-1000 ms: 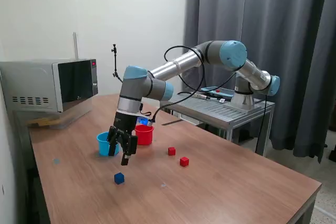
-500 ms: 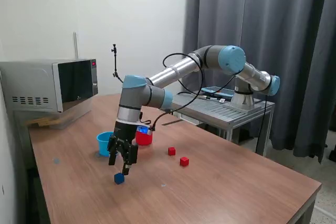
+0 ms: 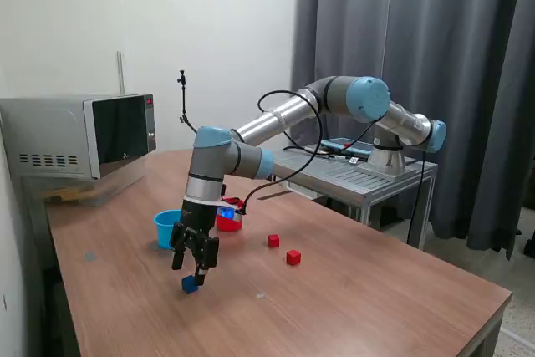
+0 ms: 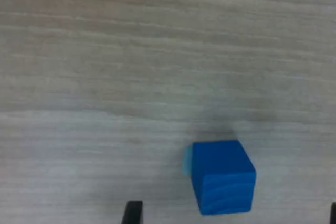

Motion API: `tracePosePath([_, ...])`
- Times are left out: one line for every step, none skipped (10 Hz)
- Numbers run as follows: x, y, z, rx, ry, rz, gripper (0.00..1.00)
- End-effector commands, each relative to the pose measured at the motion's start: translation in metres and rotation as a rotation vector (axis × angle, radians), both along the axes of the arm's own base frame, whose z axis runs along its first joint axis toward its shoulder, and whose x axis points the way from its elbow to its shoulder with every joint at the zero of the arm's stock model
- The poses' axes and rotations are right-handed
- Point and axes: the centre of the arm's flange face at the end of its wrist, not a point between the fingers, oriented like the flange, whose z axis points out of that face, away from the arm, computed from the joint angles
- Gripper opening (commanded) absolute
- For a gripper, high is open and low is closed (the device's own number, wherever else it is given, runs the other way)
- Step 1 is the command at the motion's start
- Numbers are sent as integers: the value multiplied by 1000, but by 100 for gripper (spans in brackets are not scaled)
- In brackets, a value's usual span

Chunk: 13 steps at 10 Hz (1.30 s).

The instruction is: Place red objects in the red bin, and blue objects in the blue bin.

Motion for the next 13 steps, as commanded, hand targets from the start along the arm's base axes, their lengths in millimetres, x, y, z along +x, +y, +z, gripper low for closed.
tracePosePath([0, 0, -9, -1, -8, 0, 100])
tracePosePath([-1, 0, -11, -1, -8, 0, 100])
tracePosePath([0, 0, -13, -1, -10, 0, 100])
tracePosePath([0, 0, -12, -1, -10, 0, 100])
tracePosePath([0, 0, -13, -1, -11, 0, 100])
tracePosePath([-1, 0, -12, -1, -10, 0, 100])
tracePosePath([-1, 0, -12, 1, -8, 0, 100])
tracePosePath([0, 0, -13, 1, -11, 0, 100])
tracePosePath([0, 0, -13, -1, -11, 0, 100])
tracePosePath([0, 0, -14, -1, -14, 0, 100])
tracePosePath([1, -1, -18, -2, -20, 2, 100])
tracePosePath([1, 0, -17, -1, -19, 2, 100])
tracePosePath([1, -1, -18, -1, -20, 3, 0])
